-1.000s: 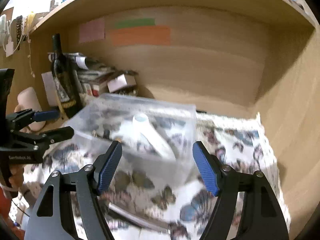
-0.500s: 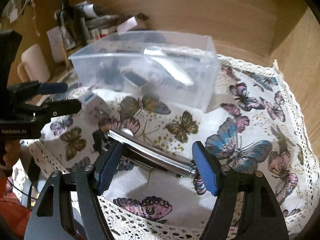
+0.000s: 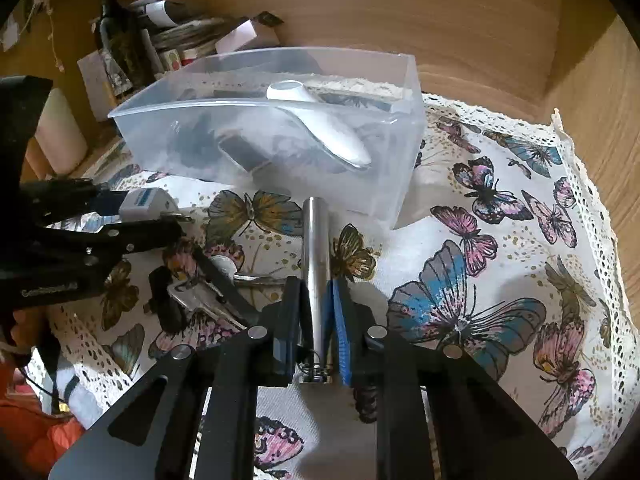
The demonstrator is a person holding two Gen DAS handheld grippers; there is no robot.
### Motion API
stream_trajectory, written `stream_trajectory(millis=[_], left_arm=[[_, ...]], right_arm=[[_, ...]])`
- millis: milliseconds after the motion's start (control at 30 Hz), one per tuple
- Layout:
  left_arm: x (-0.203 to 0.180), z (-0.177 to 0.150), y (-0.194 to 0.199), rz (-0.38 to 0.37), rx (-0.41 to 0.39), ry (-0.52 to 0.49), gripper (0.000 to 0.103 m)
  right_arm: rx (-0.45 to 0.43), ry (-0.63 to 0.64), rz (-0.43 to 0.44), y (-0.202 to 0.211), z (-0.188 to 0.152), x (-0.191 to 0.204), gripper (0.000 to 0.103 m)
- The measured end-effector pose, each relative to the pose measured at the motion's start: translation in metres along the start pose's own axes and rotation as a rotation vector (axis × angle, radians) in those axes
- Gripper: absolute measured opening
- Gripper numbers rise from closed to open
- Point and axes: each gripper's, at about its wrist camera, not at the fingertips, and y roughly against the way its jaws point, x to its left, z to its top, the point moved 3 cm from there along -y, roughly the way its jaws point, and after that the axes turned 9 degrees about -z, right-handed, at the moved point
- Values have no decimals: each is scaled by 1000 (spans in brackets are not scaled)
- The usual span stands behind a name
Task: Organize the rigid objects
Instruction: 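Grasp the white plug adapter with the left tool while the right tool grasps the silver tube, then drop the adapter into the clear box with the left tool while the right tool releases the tube inside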
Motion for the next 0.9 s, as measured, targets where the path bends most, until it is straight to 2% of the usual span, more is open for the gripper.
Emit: stream_trajectory(millis=[233,433,900], left_arm=[[7,-2,17,5,-46,29,45],[9,4,44,19,-124,27,45],[28,46,98,91,-305,31,45]], right_arm=[[-99,-27,-12,31,7,-5,14],[-192,-43,-33,59,20,-7,14],[-391,-35,-43,84,99,-1,14]])
